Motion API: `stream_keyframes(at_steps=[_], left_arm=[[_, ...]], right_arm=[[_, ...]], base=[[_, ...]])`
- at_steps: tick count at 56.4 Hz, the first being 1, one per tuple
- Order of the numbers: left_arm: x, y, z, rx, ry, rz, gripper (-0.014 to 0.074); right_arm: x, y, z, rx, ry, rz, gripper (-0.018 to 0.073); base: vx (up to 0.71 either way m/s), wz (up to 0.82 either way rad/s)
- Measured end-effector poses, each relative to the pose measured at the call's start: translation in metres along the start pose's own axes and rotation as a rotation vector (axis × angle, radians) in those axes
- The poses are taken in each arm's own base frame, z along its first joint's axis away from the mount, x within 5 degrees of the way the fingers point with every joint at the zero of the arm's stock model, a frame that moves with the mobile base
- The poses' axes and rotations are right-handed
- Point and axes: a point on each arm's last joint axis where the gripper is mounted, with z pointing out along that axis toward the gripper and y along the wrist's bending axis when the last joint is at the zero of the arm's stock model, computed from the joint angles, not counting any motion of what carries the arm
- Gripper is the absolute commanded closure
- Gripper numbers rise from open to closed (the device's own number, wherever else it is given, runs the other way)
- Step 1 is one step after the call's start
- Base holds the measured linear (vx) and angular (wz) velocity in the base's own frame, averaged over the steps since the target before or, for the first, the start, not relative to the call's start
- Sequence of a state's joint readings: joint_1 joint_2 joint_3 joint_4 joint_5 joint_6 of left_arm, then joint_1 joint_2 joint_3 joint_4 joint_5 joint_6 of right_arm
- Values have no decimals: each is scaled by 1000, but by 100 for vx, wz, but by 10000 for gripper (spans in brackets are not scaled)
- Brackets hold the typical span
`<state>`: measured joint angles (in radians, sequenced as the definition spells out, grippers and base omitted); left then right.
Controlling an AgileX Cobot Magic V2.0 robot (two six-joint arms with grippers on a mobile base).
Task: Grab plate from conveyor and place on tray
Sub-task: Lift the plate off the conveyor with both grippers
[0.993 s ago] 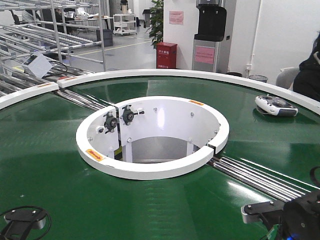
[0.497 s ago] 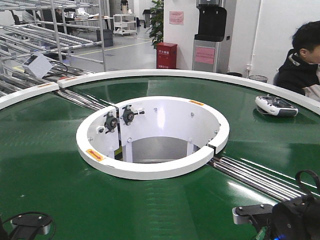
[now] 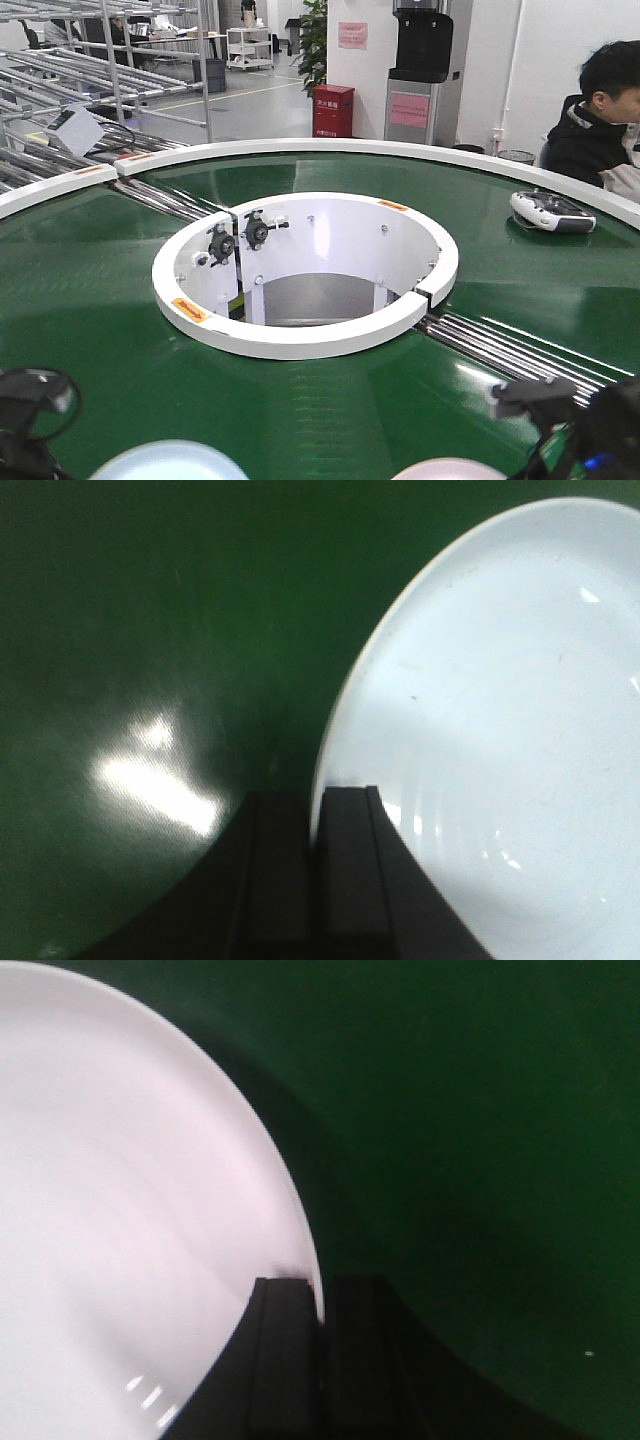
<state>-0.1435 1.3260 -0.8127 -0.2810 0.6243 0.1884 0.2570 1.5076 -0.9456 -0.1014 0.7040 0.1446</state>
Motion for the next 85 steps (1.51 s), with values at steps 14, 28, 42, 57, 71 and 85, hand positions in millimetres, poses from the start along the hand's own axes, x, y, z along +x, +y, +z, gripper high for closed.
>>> stream_keyframes(at_steps=[14,28,42,57,71,85], left_arm=[[18,-18,-109,21,-374,60,603],[33,-23,-145,30,-514,70,603],[33,-23,-145,32,-516,63,602],[33,-23,-145,31,-518,63,602],[33,-23,-145,31,-518,63,602],[33,-23,-145,31,-518,63,602]], right_arm=[[41,-14,-152,-16,-438,29,570],[75,-20,-194,-12,-551,41,568],[76,-20,-191,-12,-530,44,568],[76,-20,-191,-13,-530,46,568],[76,-20,-191,-13,-530,46,568],[76,-20,-191,-13,-530,46,568]], base=[[0,0],[0,0],[0,0],[0,0],[0,0],[-1,0]])
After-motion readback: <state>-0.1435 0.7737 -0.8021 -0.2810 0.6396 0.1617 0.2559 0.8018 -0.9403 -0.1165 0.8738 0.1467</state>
